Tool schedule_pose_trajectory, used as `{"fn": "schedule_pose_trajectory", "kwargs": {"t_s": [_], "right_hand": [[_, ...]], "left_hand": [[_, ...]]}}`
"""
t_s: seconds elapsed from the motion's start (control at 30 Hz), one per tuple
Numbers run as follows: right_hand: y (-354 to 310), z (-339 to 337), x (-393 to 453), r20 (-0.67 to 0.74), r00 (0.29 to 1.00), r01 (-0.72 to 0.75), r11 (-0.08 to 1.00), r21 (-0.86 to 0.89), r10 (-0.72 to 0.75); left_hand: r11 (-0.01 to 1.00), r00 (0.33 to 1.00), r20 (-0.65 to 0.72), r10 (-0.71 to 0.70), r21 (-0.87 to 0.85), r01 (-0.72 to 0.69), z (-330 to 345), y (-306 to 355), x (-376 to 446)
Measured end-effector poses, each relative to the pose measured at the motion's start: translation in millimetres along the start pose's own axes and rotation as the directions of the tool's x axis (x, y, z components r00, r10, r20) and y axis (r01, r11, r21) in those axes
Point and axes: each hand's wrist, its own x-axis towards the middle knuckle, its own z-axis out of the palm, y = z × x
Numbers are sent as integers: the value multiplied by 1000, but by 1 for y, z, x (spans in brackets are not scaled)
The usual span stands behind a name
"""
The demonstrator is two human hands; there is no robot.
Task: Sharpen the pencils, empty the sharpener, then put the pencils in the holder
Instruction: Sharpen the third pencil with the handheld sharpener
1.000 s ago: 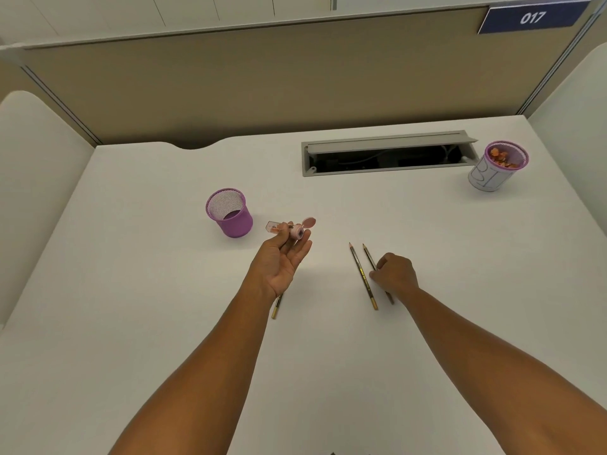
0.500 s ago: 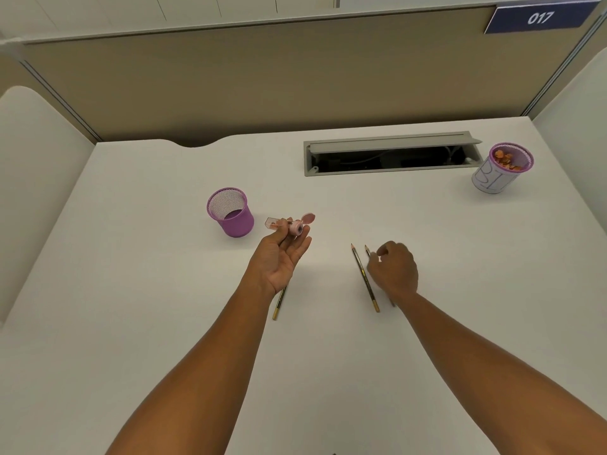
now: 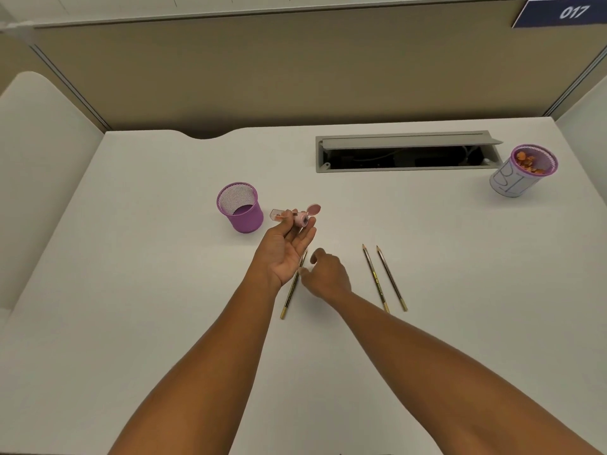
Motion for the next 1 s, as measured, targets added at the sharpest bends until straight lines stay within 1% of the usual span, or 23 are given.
{"fn": "schedule_pose_trajectory", "kwargs": {"t_s": [0.1, 0.23, 0.5, 0.8, 0.93, 1.0], "right_hand": [[-8, 9, 2, 41, 997, -64, 998, -10, 64], [-17, 18, 2, 99, 990, -97, 995, -38, 100], [-30, 23, 4, 58, 986, -153, 986, -69, 157], [-28, 5, 14, 122, 983, -138, 990, 15, 135], [-18, -19, 21, 128, 983, -154, 974, 165, 134], [-12, -31, 24, 101, 987, -148, 963, 225, 128]], "left_hand": [[1000, 1000, -11, 7, -17, -7, -4, 4, 1], [999, 1000, -23, 17, -32, -18, -10, 7, 2], [998, 999, -38, 14, -55, -16, -16, 11, 5], [999, 999, -29, 22, -28, -23, -11, 16, 5], [999, 999, -28, 40, -13, -41, -3, 17, 6], [999, 998, -37, 50, -17, -51, 1, 16, 6]]}}
